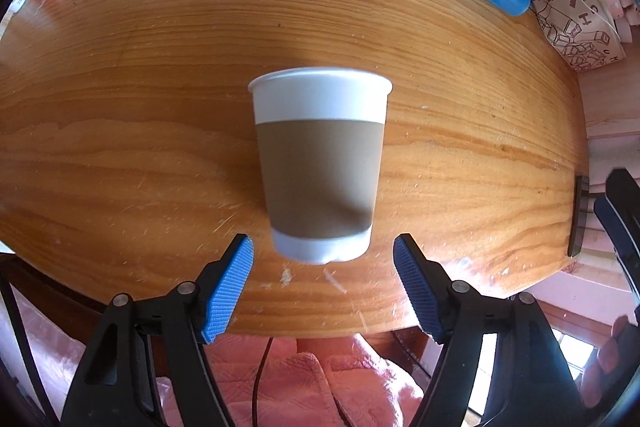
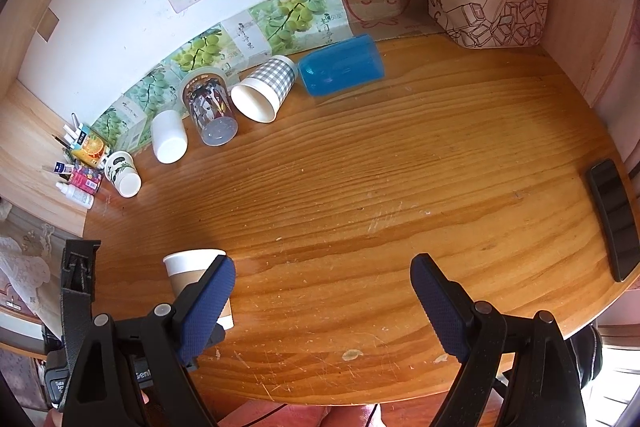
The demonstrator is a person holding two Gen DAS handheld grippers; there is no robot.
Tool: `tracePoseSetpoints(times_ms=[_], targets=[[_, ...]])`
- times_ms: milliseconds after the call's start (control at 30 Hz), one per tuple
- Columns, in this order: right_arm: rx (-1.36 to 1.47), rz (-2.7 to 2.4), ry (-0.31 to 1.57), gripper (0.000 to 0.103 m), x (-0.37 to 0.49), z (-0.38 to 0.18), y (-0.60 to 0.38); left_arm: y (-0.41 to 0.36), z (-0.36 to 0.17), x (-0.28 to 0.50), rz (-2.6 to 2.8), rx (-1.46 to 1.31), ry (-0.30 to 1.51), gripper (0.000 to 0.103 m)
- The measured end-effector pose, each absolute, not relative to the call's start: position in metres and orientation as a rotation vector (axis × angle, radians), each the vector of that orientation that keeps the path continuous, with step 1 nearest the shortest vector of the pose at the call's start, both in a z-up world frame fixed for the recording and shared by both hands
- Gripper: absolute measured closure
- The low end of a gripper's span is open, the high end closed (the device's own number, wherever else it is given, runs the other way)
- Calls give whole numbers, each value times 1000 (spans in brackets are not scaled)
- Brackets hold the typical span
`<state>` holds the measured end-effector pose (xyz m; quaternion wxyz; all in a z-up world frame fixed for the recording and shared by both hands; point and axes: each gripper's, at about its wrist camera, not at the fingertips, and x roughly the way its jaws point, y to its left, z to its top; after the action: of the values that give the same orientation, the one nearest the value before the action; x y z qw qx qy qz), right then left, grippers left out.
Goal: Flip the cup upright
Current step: 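Lift the brown-sleeved cup with the left gripper and carry it across the desk, then set the cup down on the desk and open the left gripper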
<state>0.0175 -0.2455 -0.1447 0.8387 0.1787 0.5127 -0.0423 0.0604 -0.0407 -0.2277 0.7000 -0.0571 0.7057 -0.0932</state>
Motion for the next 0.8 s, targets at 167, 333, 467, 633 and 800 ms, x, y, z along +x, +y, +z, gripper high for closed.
tracePoseSetpoints(times_ms=[167, 333, 467, 633, 800], targets=[[368, -53, 1104, 13, 27, -149, -238, -29, -216, 53, -199, -123, 1583, 27], [358, -15, 1124, 13, 36, -155, -227, -17, -200, 49, -203, -102, 1567, 27], [333, 13, 1152, 13, 44, -163, -213, -6, -185, 50, -216, -97, 1523, 27], [315, 43, 1173, 13, 52, -172, -195, 16, -171, 52, -216, -111, 1442, 27], [290, 74, 1161, 13, 55, -175, -174, 48, -167, 63, -216, -161, 1415, 27]])
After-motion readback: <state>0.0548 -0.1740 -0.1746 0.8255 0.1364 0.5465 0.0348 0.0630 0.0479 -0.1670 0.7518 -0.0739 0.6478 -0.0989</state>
